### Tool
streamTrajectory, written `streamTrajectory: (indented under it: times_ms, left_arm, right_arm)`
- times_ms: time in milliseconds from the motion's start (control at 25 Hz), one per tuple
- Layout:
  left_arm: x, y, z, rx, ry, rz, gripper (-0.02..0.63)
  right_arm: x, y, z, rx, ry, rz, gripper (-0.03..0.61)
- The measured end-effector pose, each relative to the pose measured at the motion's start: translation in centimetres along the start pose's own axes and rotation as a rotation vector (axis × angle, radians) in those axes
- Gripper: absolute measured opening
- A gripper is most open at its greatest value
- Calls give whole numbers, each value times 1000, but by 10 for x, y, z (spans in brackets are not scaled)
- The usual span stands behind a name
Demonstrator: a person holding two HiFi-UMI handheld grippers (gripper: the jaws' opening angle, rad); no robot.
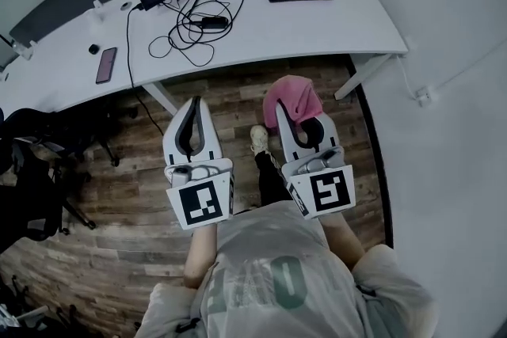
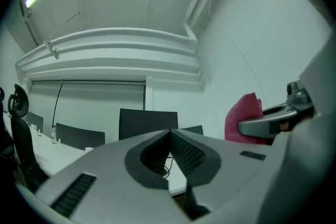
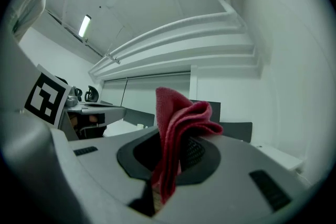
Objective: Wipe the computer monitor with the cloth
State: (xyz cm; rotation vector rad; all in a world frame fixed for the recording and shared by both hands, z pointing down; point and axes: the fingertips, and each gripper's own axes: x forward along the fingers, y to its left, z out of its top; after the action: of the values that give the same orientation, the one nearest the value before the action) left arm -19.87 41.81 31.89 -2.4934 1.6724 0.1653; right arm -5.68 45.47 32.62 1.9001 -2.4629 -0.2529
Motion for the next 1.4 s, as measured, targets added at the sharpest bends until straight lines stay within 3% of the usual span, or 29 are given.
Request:
streamTrajectory:
  times_ms: [280,560,840,1080,1400]
  left_arm:
    - [96,7,-23,12,-36,11,15]
    - [244,37,-24,27,-25,89,15]
    - [375,63,-33,30,-10,146,15]
    - [433,83,-61,17,57,193,15]
    - [466,82,-75,7,96,171,15]
  right_arm:
    - [101,-39,-21,-2,-56,49,54]
    - [243,-114,-6,-14,-92,114,54]
    - [373,-161,4,-15,-119,215,55]
    - [438,-184,-18,56,-68,251,54]
    - [461,-181,-37,92,-22,286,54]
